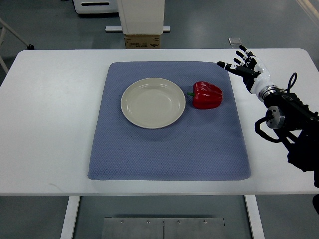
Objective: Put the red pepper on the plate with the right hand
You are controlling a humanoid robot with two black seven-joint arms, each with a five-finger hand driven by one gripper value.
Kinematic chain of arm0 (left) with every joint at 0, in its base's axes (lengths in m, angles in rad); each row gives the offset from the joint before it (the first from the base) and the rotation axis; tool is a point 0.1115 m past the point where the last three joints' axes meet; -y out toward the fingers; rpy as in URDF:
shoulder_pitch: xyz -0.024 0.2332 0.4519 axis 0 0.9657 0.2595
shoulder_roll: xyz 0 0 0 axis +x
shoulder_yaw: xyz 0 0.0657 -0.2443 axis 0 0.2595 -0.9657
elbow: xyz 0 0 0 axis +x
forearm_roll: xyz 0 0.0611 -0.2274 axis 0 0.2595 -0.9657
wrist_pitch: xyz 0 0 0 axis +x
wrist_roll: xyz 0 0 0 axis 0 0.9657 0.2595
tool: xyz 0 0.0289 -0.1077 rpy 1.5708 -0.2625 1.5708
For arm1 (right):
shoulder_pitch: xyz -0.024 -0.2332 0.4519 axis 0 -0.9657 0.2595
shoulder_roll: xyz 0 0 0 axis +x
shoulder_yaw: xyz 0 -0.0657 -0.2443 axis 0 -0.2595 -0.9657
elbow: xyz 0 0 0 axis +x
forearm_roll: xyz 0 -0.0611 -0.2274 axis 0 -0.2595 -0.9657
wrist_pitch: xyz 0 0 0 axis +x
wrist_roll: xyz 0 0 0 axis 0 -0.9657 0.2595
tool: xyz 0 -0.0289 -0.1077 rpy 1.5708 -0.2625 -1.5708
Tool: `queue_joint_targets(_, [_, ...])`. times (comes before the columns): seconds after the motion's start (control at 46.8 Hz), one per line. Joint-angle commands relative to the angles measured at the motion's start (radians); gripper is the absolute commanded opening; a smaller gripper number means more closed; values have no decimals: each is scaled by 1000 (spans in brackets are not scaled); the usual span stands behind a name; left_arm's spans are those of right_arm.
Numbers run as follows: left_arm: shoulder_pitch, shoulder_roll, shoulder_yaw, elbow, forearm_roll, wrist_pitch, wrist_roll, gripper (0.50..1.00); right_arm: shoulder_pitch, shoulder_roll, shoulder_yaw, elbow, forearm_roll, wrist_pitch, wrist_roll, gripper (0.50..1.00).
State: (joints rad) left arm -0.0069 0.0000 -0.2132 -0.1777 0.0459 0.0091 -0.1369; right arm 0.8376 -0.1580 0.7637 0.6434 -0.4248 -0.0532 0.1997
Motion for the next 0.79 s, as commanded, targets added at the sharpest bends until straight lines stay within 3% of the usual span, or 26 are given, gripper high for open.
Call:
queue_joint_targets(0.0, [-1, 0, 0, 0, -1, 0, -1, 1000, 8, 0, 0, -1, 0, 0, -2, 1000])
queue_joint_targets(0.342, [-1, 0, 0, 0, 0, 0, 0, 1000, 12, -2, 0, -2, 47, 0, -51, 1000])
queue_joint_targets(0.769, [-1, 0, 0, 0, 0, 0, 0, 1000, 29, 3, 2, -4, 47, 0, -39, 1000])
